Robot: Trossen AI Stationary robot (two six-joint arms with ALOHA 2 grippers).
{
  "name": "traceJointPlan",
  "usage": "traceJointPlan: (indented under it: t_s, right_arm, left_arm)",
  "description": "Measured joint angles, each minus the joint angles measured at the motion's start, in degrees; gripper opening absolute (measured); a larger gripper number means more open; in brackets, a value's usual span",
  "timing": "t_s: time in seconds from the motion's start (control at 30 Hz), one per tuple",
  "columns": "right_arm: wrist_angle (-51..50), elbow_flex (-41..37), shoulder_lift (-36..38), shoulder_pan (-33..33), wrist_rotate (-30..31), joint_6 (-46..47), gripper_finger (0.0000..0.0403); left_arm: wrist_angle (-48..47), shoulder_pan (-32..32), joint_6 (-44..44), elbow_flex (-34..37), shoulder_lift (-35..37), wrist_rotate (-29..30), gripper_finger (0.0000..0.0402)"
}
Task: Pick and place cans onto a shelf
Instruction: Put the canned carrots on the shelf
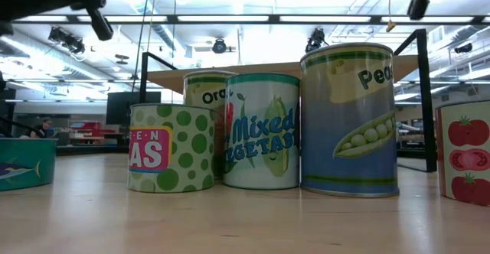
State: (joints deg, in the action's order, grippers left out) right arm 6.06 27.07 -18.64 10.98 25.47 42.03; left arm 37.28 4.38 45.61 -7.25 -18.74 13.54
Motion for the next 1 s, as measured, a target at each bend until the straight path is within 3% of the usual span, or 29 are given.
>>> traceJointPlan:
  t_s: [0.2, 0.37, 0.63, 1.0]
  right_arm:
    - [-13.83, 11.06, -12.52, 2.77, -3.83, 2.81, 0.0004]
    - [-25.16, 18.92, -22.04, 5.38, -10.08, 7.19, 0.0006]
    - [-40.83, 29.35, -32.94, 9.97, -14.74, 10.24, 0.0005]
    - [-62.53, 43.34, -44.32, 16.65, -17.24, 13.98, 0.0005]
  left_arm:
    - [-16.58, 0.0, -4.71, -7.48, -0.02, -0.76, 0.0163]
    - [-25.85, 0.0, -5.94, -12.15, -0.02, -2.57, 0.0204]
    - [-33.67, 0.0, -8.31, -17.02, -0.02, -6.02, 0.0217]
    - [-34.67, 0.0, -8.88, -18.42, 0.0, -6.81, 0.0217]
